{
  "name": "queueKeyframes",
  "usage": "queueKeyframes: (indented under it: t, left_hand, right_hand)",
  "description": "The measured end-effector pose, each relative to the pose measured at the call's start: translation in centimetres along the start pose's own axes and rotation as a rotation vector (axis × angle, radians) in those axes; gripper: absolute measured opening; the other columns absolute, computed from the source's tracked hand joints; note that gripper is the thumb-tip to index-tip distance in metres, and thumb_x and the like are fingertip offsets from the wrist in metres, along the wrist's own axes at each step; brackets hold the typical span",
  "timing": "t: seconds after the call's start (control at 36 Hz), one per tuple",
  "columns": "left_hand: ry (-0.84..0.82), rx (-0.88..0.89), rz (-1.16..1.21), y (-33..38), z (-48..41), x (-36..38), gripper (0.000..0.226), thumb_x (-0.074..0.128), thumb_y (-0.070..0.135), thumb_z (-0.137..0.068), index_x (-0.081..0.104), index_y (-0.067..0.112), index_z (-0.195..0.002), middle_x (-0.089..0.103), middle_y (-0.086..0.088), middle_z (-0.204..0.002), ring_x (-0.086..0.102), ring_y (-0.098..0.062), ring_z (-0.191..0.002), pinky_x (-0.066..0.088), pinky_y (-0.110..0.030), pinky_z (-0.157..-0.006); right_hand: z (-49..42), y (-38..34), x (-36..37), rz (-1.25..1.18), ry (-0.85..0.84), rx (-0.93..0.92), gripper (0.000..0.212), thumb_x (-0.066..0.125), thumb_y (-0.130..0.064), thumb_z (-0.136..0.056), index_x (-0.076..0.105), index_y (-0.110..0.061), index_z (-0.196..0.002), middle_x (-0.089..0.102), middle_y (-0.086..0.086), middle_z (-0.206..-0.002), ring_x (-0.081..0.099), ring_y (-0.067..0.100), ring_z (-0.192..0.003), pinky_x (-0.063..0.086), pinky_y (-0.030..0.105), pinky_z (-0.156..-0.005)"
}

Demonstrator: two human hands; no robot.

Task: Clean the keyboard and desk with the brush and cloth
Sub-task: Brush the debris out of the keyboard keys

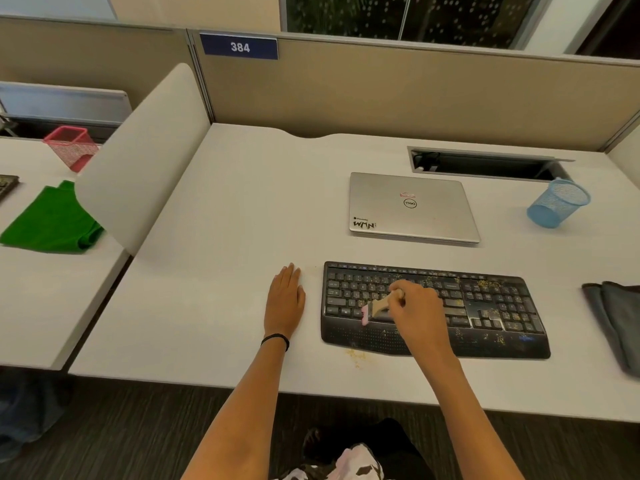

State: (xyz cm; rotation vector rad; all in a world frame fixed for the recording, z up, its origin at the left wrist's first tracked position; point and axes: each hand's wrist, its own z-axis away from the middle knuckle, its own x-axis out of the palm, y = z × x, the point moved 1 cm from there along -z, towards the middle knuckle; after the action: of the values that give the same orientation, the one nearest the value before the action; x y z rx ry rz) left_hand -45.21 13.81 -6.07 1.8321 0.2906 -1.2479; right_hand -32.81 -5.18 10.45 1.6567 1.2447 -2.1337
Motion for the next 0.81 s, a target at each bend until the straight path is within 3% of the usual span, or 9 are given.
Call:
queueKeyframes:
  t: [0.06, 0.17, 0.25, 0.33, 0.47, 0.61, 0.75, 0.81]
  left_hand:
    - [-0.001, -0.001, 0.001, 0.0, 0.0, 0.0, 0.044, 0.038, 0.016, -0.100, 0.036, 0.008, -0.143, 0.030, -0.008, -0.152, 0.023, -0.021, -0.142, 0.007, -0.025, -0.115]
    - [-0.001, -0.001, -0.002, 0.0, 0.0, 0.0, 0.044, 0.038, 0.016, -0.099, 0.036, 0.008, -0.143, 0.030, -0.008, -0.152, 0.023, -0.020, -0.142, 0.006, -0.025, -0.114]
    - [-0.001, 0.002, -0.010, 0.0, 0.0, 0.0, 0.044, 0.038, 0.015, -0.099, 0.037, 0.007, -0.142, 0.031, -0.009, -0.152, 0.024, -0.021, -0.142, 0.008, -0.026, -0.115]
    - [0.000, 0.004, -0.009, 0.1, 0.0, -0.1, 0.044, 0.038, 0.015, -0.099, 0.037, 0.007, -0.142, 0.031, -0.009, -0.152, 0.024, -0.022, -0.142, 0.009, -0.027, -0.115]
    - [0.000, 0.003, -0.009, 0.1, 0.0, -0.1, 0.044, 0.038, 0.015, -0.099, 0.038, 0.008, -0.142, 0.031, -0.009, -0.152, 0.025, -0.022, -0.142, 0.009, -0.027, -0.115]
    - [0.001, 0.002, -0.008, 0.1, 0.0, -0.1, 0.044, 0.038, 0.015, -0.099, 0.037, 0.008, -0.142, 0.031, -0.008, -0.152, 0.024, -0.021, -0.142, 0.009, -0.027, -0.115]
    - [0.001, 0.003, -0.012, 0.1, 0.0, -0.1, 0.044, 0.038, 0.015, -0.099, 0.038, 0.008, -0.142, 0.031, -0.009, -0.152, 0.025, -0.022, -0.142, 0.008, -0.026, -0.115]
    - [0.003, 0.007, -0.012, 0.1, 0.0, -0.1, 0.044, 0.039, 0.014, -0.098, 0.039, 0.007, -0.141, 0.032, -0.009, -0.151, 0.026, -0.022, -0.141, 0.009, -0.026, -0.114]
  right_hand:
    - [-0.1, 0.2, -0.1, -0.004, -0.001, -0.001, 0.022, 0.047, -0.010, -0.093, 0.064, -0.006, -0.107, 0.069, 0.012, -0.090, 0.044, 0.005, -0.051, 0.036, 0.018, -0.051]
    - [-0.5, 0.8, -0.5, 0.005, -0.086, -0.038, 0.023, 0.045, -0.008, -0.092, 0.066, -0.008, -0.102, 0.070, 0.011, -0.093, 0.062, 0.013, -0.068, 0.050, 0.025, -0.059]
    - [-0.6, 1.0, -0.6, 0.010, -0.076, -0.072, 0.024, 0.044, -0.011, -0.095, 0.066, -0.010, -0.104, 0.070, 0.007, -0.089, 0.050, 0.000, -0.053, 0.037, 0.012, -0.047]
    - [-0.4, 1.1, -0.5, 0.021, -0.061, -0.145, 0.024, 0.043, -0.013, -0.096, 0.065, -0.011, -0.107, 0.064, 0.000, -0.075, 0.045, 0.003, -0.046, 0.037, 0.015, -0.045]
    - [-0.1, 1.5, -1.2, 0.062, -0.190, -0.240, 0.022, 0.046, -0.014, -0.095, 0.066, -0.015, -0.104, 0.057, -0.010, -0.065, 0.045, 0.006, -0.047, 0.039, 0.022, -0.050]
    - [0.5, 1.4, -1.3, 0.091, -0.168, -0.275, 0.023, 0.044, -0.014, -0.097, 0.058, -0.016, -0.115, 0.069, 0.001, -0.085, 0.047, 0.006, -0.051, 0.042, 0.023, -0.053]
    - [1.4, 0.9, -0.6, 0.266, -0.381, -0.331, 0.021, 0.042, -0.016, -0.098, 0.051, -0.019, -0.116, 0.059, -0.004, -0.088, 0.043, 0.004, -0.060, 0.038, 0.019, -0.055]
    - [1.9, 0.8, -0.4, 0.270, -0.393, -0.367, 0.022, 0.041, -0.016, -0.098, 0.052, -0.020, -0.116, 0.062, -0.004, -0.093, 0.047, 0.008, -0.067, 0.040, 0.021, -0.061]
